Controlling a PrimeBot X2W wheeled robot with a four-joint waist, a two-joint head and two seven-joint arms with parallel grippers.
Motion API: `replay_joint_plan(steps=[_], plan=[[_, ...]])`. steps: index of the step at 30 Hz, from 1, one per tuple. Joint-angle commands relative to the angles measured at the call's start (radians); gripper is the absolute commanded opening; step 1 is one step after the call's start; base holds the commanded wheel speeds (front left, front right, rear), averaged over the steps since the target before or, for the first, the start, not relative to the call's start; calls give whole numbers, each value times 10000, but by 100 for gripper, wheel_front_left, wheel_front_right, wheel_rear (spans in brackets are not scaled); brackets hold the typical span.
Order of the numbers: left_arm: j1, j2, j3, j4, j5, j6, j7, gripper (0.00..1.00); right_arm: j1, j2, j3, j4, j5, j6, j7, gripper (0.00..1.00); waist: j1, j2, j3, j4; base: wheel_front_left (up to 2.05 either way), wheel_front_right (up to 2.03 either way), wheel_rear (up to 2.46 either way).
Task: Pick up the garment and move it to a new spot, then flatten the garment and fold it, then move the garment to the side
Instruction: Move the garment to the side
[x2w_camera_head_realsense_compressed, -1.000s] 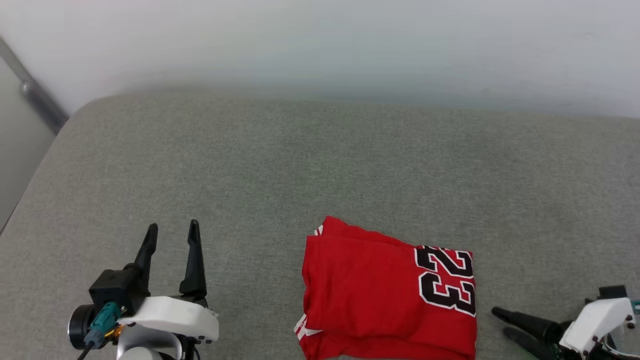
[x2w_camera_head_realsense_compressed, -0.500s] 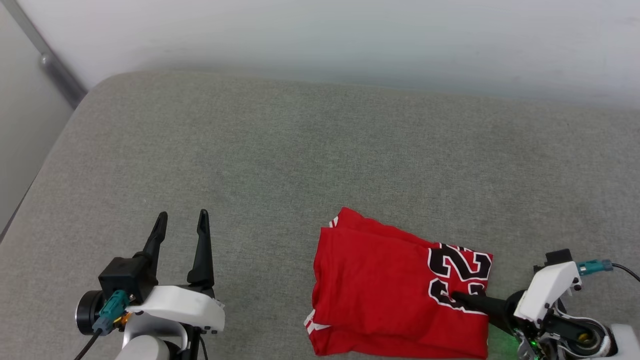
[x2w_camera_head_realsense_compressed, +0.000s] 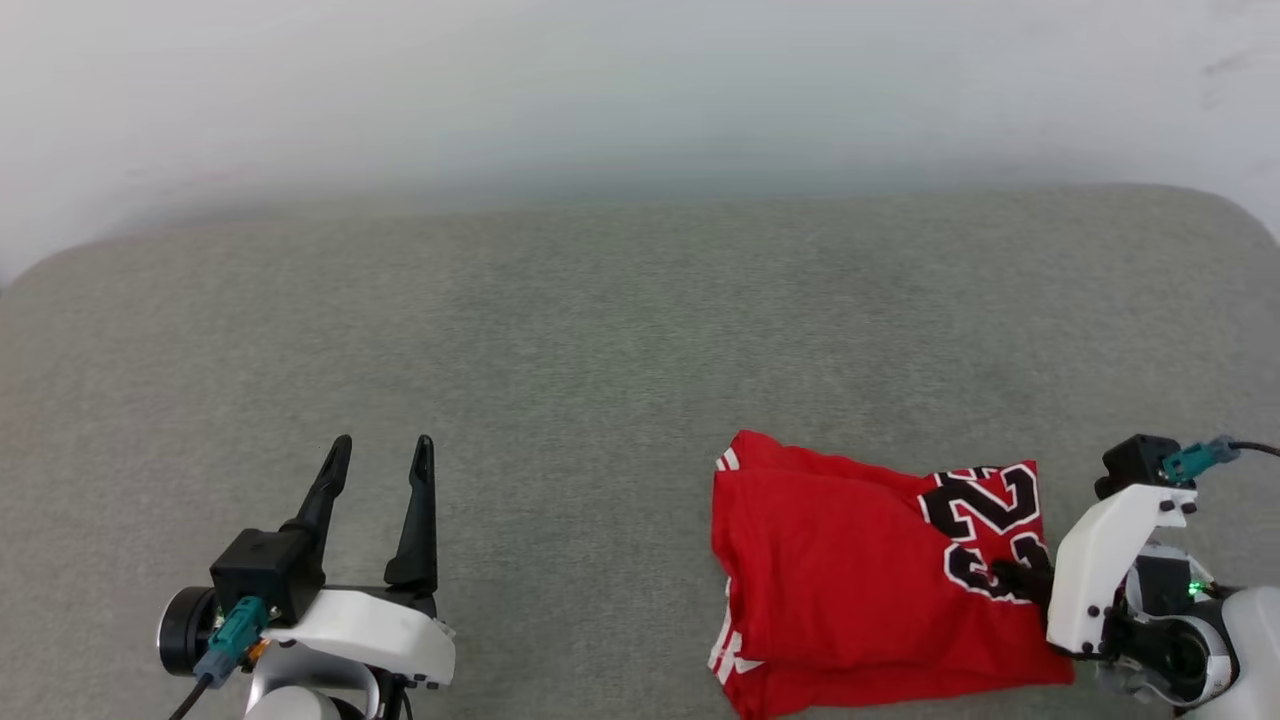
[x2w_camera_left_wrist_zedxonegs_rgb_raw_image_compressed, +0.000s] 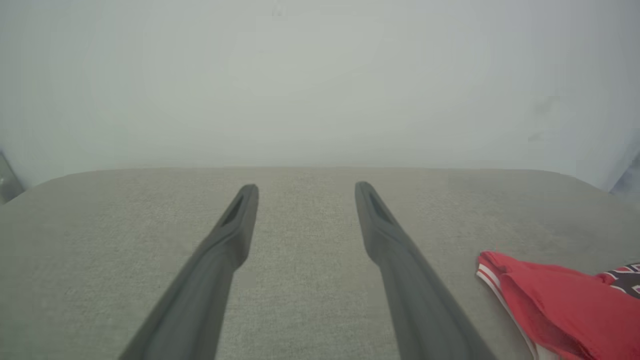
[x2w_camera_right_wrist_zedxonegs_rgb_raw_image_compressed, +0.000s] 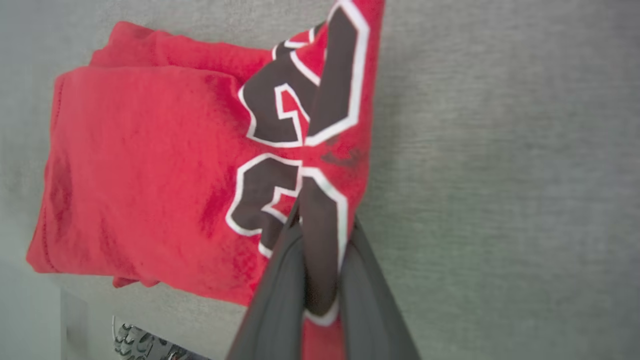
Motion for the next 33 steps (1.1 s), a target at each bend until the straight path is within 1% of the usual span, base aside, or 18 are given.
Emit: replay_joint_plan(steps=[1,6,8,12,13,14,18,23,28,31,32,33], plan=[[-5,67,-6,-89,64,16,-11,100,-272,-149,54,73,-223,-4,-157,0,-1,0,117,-1063,0,0,0],[-420,276,-77,-398,256,3,168,100,-1024,-283,327,318,-610,-4,-544,0,-1,0,832,-2484,0,0,0],[-634,295,-137,-525,334,-25,279,100,-1391,-303,426,460,-655,-4,-897,0,-1,0,1206,-2970,0,0,0],[-1312,484,-247,-824,570,-94,566,100,-2213,-403,468,1038,-735,-4,-1847,0,-1,0,2089,-3620,0,0,0],[-1515,520,-279,-915,650,-116,656,100,-2462,-504,448,1213,-796,-4,-2082,0,-1,0,2348,-3700,0,0,0],[-1515,520,-279,-915,650,-116,656,100,-2462,-504,448,1213,-796,-4,-2082,0,-1,0,2348,-3700,0,0,0],[-2373,690,-371,-1303,1059,-125,963,100,-3519,-860,9,2230,-1199,-6,-3231,0,-1,0,3458,-3826,0,0,0],[-3199,801,-461,-1739,1395,-125,1239,100,-4836,-1415,-1086,3597,-1885,-7,-4538,0,-1,0,4652,-3774,0,0,0],[-3672,933,-584,-1950,1625,-242,1433,100,-5832,-1798,-2109,4640,-2587,-7,-5507,0,-1,0,5308,-3636,0,0,0],[-3908,946,-652,-2048,1699,-290,1501,100,-6217,-1844,-2550,5179,-2981,-7,-5877,0,-1,0,5525,-3501,0,0,0],[-3956,957,-652,-2059,1714,-309,1496,100,-6307,-1818,-2642,5337,-3105,-6,-6012,8,-1,0,5571,-3457,0,0,0],[-3977,954,-663,-2072,1739,-305,1495,100,-6372,-1802,-2699,5465,-3248,-6,-6172,32,-1,0,5600,-3421,0,0,0]])
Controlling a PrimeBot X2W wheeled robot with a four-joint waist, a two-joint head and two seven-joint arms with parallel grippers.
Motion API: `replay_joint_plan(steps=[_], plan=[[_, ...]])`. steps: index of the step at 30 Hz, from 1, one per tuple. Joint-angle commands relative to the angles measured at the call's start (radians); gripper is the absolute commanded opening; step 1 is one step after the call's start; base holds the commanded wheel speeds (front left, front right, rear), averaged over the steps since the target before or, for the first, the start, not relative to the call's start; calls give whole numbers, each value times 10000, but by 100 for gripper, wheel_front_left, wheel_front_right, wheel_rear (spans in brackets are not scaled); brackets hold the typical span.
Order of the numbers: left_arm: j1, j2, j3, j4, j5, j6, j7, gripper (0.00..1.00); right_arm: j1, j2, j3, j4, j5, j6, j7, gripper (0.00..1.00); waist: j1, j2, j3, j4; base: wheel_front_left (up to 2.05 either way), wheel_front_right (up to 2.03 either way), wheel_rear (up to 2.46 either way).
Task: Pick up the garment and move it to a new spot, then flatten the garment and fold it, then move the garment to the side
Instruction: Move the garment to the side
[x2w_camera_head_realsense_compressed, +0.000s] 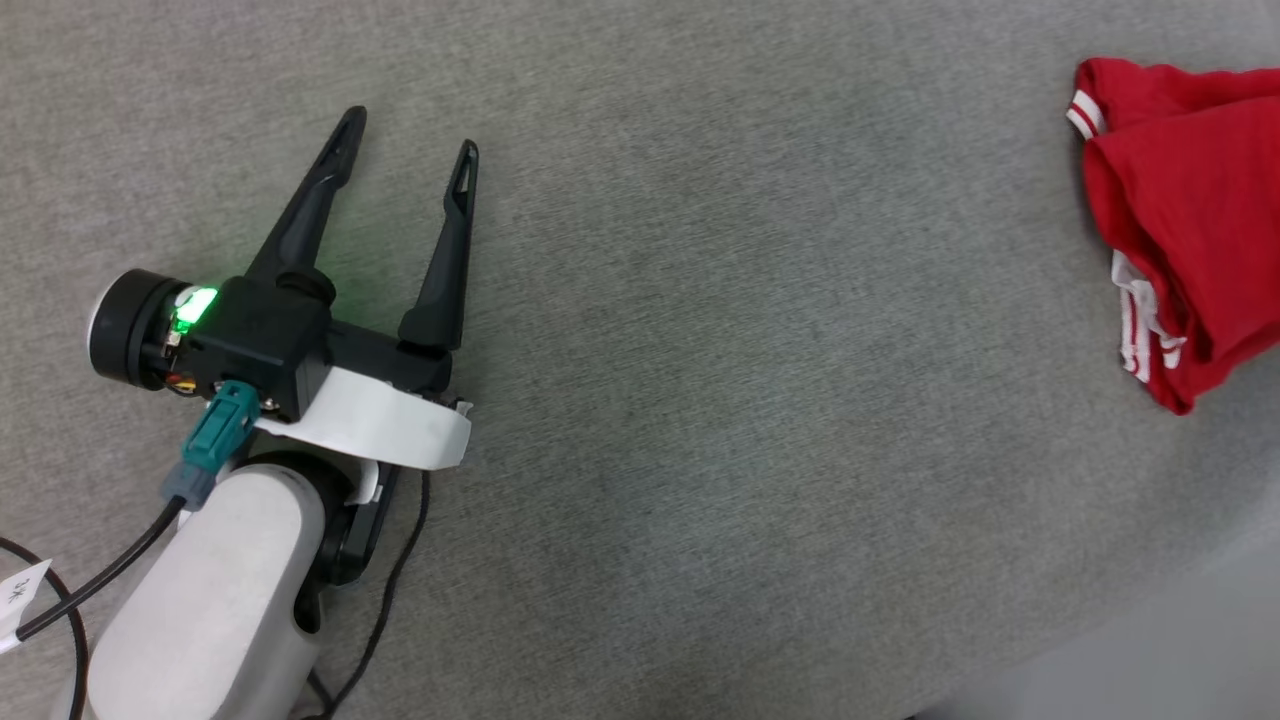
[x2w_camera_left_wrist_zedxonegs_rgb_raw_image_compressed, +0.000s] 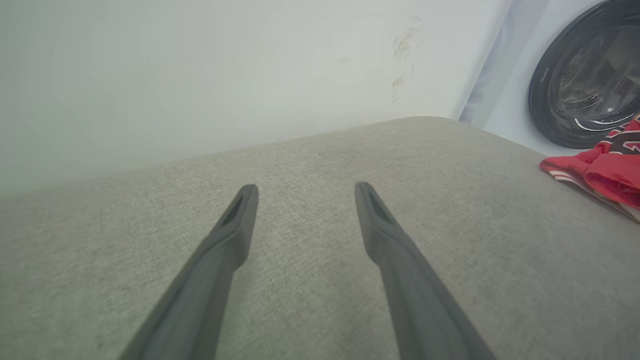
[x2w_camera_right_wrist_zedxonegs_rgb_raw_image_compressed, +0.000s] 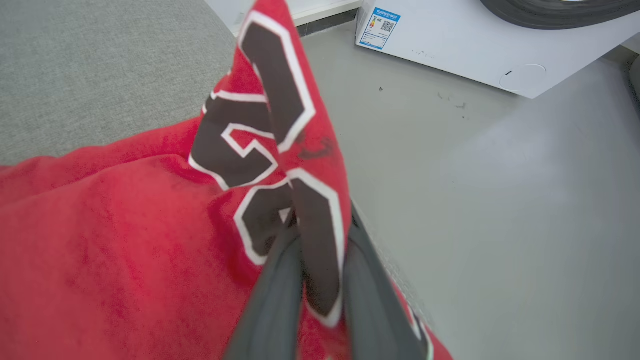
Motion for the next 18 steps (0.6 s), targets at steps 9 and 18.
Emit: replay_joint_plan(steps=[9,18], plan=[[229,-107,56,332,-118,140,-272,100,-377,303,97,611,-668,-9,-1470,100,-2,0,-364,224,0,0,0],[1763,-388,376,908,-754,563,-965,100,701,512,1188,-59,-792,-9,-2458,100,-2,0,-2418,319,0,0,0]])
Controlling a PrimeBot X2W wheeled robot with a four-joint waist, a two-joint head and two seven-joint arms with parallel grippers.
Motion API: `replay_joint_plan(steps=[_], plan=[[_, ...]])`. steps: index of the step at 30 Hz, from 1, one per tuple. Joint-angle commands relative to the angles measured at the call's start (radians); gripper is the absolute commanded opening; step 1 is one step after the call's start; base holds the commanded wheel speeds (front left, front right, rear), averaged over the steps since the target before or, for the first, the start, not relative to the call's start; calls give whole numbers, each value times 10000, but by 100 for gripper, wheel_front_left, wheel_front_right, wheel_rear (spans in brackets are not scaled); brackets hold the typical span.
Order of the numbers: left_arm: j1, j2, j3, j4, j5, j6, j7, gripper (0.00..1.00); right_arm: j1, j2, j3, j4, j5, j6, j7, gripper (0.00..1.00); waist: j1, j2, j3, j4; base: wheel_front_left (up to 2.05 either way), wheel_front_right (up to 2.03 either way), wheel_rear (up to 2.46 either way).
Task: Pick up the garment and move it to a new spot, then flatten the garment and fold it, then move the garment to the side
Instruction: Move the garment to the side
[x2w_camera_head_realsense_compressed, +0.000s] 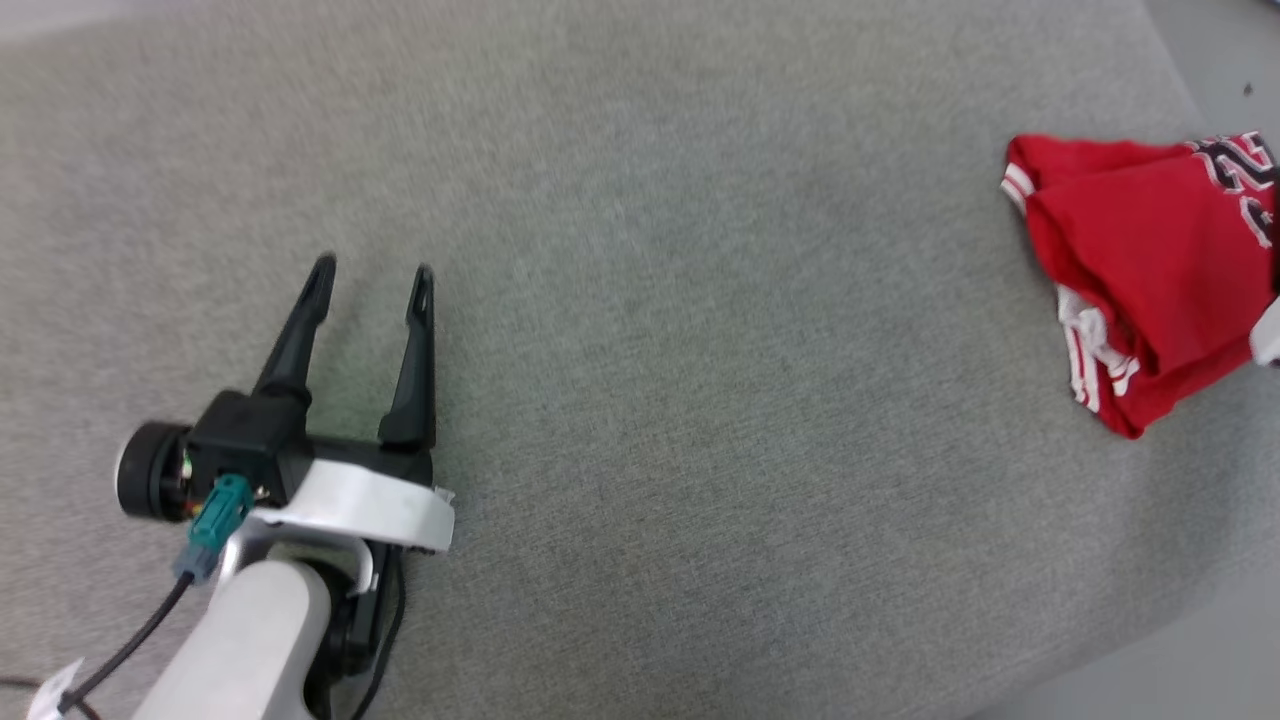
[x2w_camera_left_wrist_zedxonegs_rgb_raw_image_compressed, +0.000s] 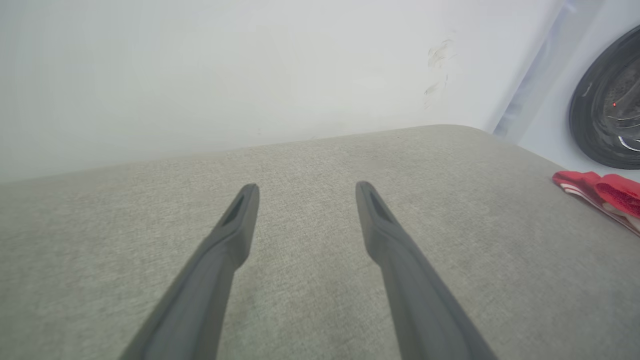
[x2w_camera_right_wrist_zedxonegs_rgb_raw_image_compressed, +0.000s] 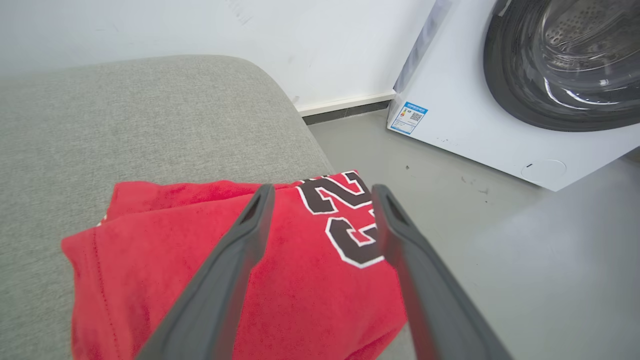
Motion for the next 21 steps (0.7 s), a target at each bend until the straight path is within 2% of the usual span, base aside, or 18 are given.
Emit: replay_joint_plan(steps=[1,11,21], plan=[[265,-87,64,45,-78,73,-88,100,305,90,131,-198,97,-11,-70,100,0,0,-926,144,0,0,0],[1578,-580,253,471,-699,226,-467,100,2973,729,1411,-2669,753,-10,-18,100,0,0,-2793,1081,0,0,0],[2475,-765,700,908,-947,340,-605,100,5060,1787,1470,-5545,688,-10,410,100,0,0,-3730,2482,0,0,0]])
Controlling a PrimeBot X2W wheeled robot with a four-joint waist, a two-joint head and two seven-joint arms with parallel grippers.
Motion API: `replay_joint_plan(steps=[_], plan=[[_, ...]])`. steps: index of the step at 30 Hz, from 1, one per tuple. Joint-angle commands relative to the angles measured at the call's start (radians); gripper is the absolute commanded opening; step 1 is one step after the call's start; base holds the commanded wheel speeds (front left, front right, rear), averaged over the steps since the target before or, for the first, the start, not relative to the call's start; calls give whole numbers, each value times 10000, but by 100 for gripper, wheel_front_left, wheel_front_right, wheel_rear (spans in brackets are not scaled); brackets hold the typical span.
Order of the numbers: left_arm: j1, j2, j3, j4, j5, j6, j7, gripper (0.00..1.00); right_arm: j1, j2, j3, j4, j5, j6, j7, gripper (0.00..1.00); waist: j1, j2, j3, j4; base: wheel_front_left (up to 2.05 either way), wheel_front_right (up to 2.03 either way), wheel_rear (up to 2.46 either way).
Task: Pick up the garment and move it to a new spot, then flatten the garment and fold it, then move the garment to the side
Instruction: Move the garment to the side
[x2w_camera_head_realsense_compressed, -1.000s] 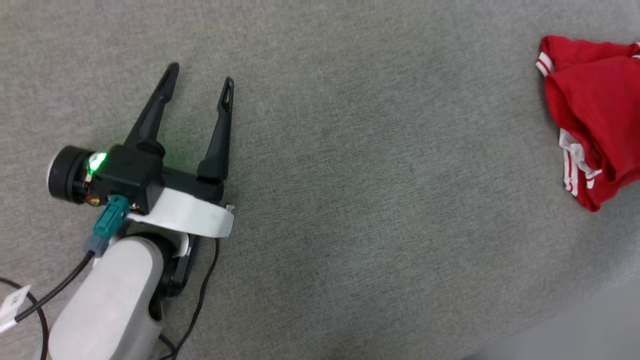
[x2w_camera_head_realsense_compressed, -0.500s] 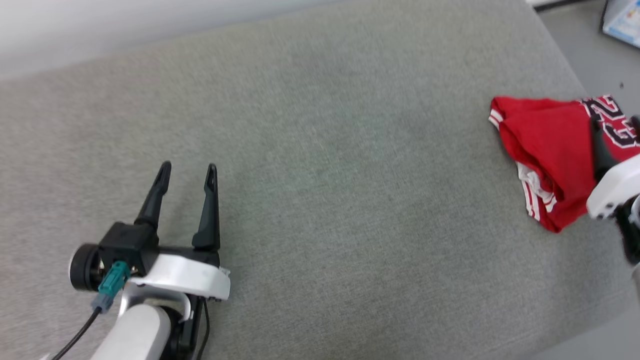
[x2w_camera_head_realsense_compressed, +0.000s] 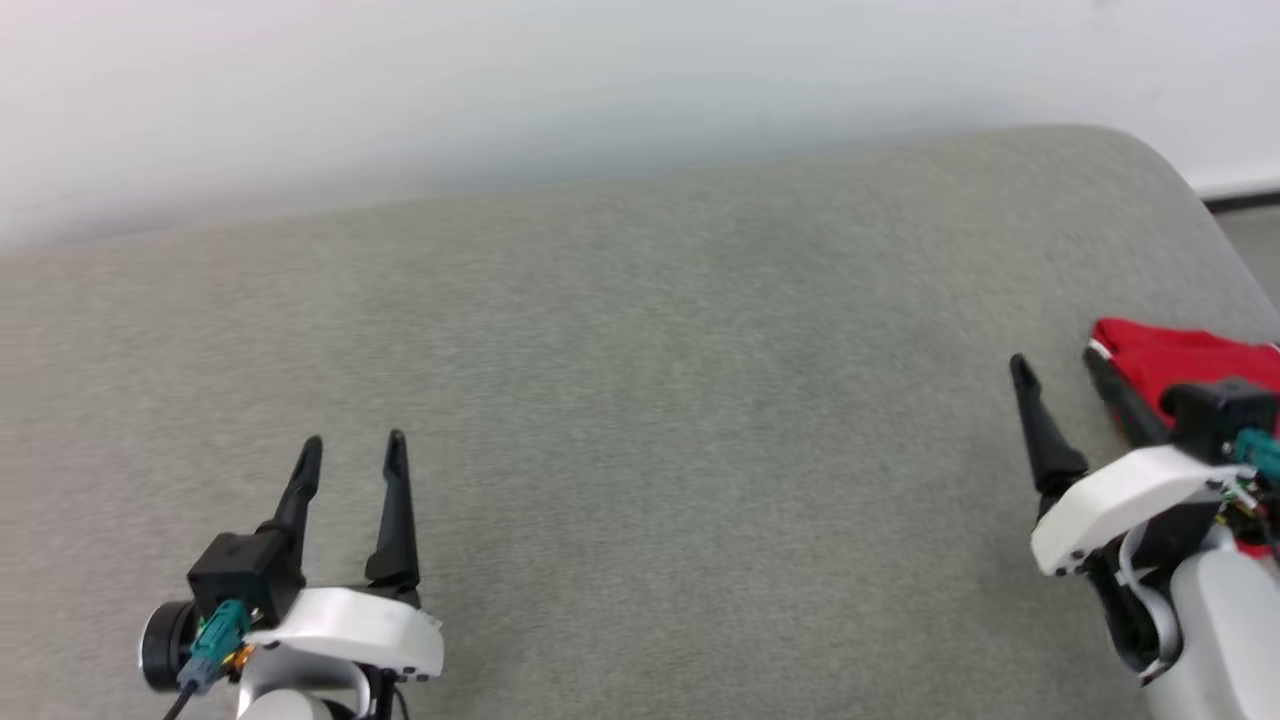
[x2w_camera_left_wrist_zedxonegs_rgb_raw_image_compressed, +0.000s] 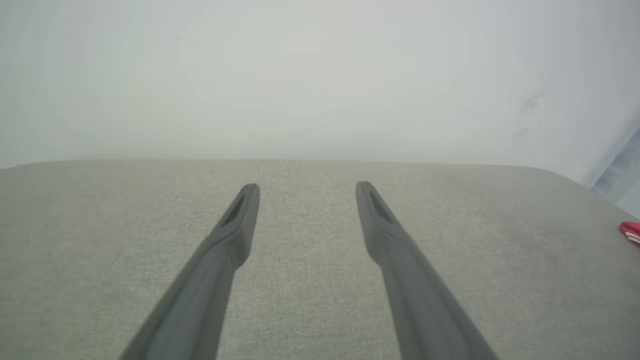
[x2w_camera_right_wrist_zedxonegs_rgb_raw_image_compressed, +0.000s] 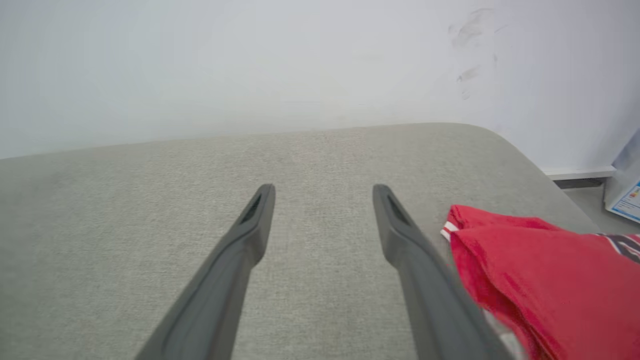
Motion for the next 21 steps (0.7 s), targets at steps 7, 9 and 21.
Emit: replay_joint_plan(steps=[7,9,21], plan=[[729,228,564,107,-88,19,-68,100,1415,630,-349,-1787,-524,-8,393,100,2,0,-1005,1165,0,0,0],[853,313,597,143,-40,-29,-73,100,1886,763,-446,-2175,-597,-8,547,100,2,0,-1199,1250,0,0,0],[1318,524,471,289,-72,-150,59,100,3584,1121,-716,-3941,-1121,-6,1110,100,2,0,-1641,1122,0,0,0]])
